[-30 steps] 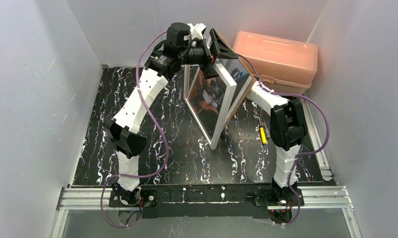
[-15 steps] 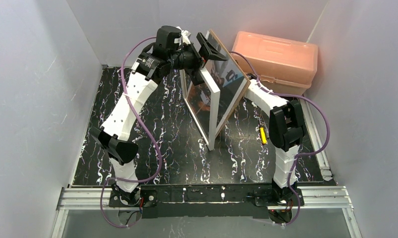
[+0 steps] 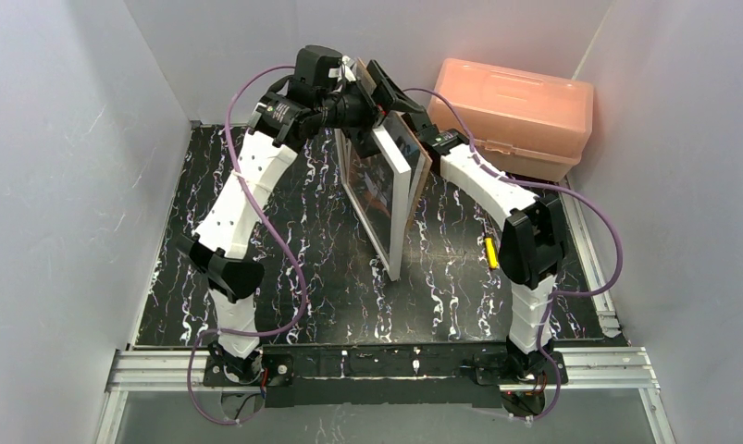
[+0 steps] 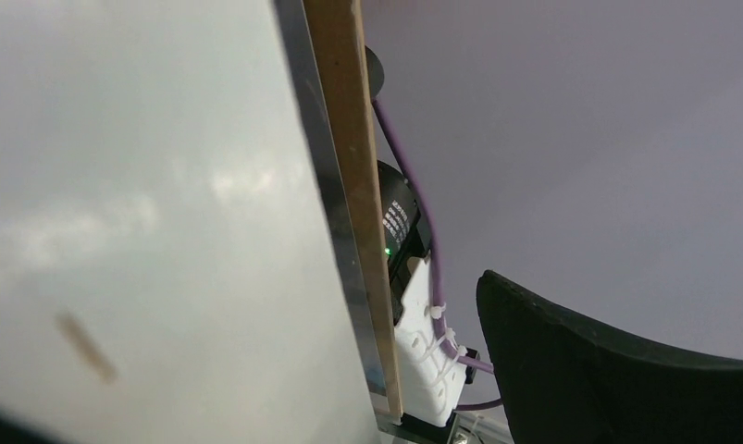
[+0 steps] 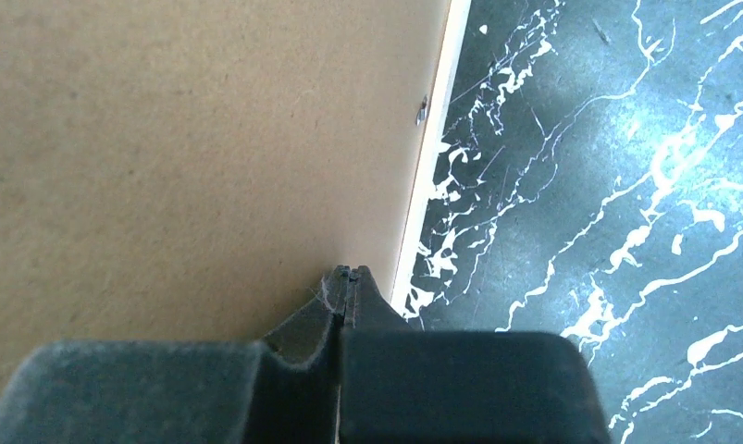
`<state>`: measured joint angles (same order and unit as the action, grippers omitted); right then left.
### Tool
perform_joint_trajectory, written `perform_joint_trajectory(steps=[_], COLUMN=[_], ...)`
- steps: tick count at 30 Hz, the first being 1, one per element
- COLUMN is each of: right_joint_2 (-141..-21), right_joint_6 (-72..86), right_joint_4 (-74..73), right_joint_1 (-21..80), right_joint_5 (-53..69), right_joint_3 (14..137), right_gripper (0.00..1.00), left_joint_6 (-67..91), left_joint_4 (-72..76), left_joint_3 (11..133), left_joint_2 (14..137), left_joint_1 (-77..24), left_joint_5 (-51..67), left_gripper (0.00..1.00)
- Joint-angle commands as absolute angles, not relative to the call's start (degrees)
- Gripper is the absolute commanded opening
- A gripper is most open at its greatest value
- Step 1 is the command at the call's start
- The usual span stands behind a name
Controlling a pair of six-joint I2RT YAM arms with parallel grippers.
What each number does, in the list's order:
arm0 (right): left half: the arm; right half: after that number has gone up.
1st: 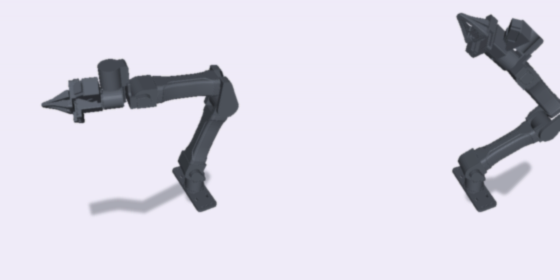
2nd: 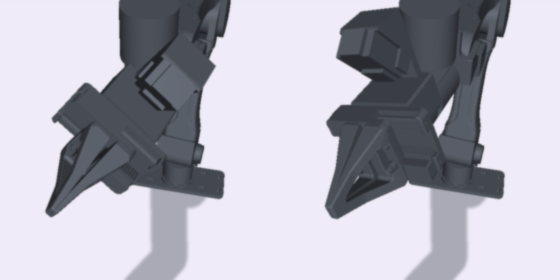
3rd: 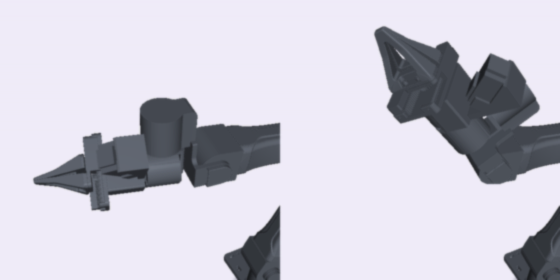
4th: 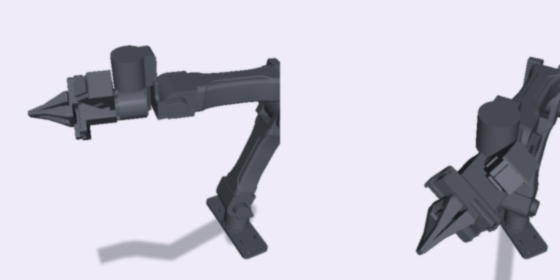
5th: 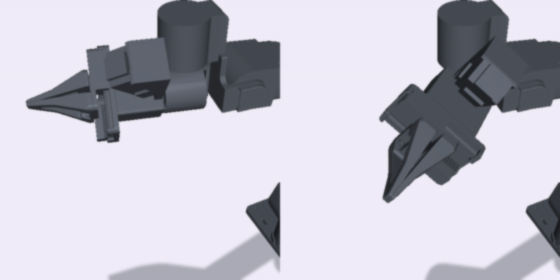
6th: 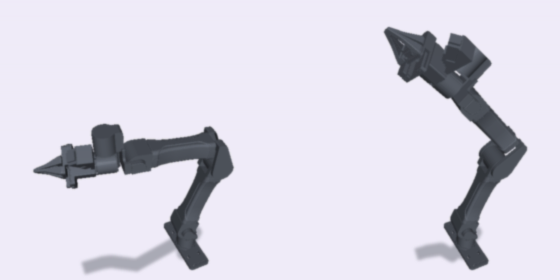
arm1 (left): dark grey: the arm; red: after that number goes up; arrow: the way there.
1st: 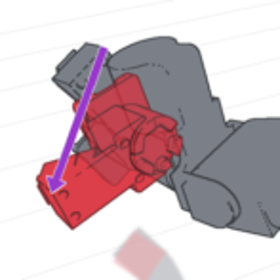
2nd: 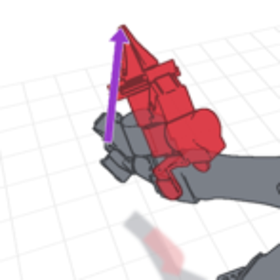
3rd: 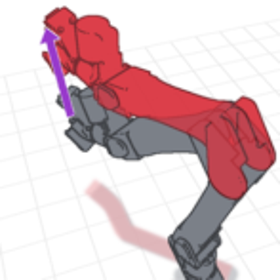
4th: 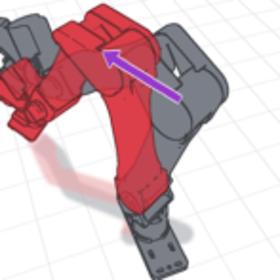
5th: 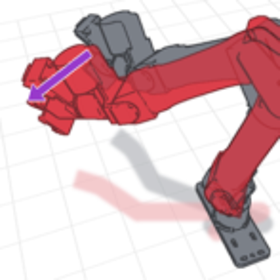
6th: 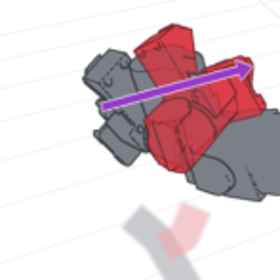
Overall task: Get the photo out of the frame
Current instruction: Turn over the photo frame at the center of the board.
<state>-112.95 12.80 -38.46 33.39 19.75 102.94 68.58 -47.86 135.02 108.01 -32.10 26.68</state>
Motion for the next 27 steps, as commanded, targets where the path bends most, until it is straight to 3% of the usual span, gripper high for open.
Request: perform_joint_trajectory(steps=[1, 14, 27], right_joint_2=[-108.53, -103.71, -97.7], right_joint_6=[11.96, 14.99, 18.89], right_joint_4=[-41.86, -38.54, -28.06], right_joint_1=[34.61, 34.64, 34.57], right_joint_5=[19.14, 26.55, 36.12], right_joint_3=[106.7, 106.02, 99.03], right_gripper=[0.01, 0.02, 0.2], left_joint_6=[69.64, 69.83, 68.01], left_joint_4=[-61.53, -66.47, -69.7], left_joint_3=[133.74, 131.07, 131.76], left_joint_2=[107.73, 104.13, 103.7], left_joint_1=[-31.76, -31.12, -31.03], left_joint_5=[23.74, 18.3, 14.02], left_gripper=[0.99, 0.99, 0.98])
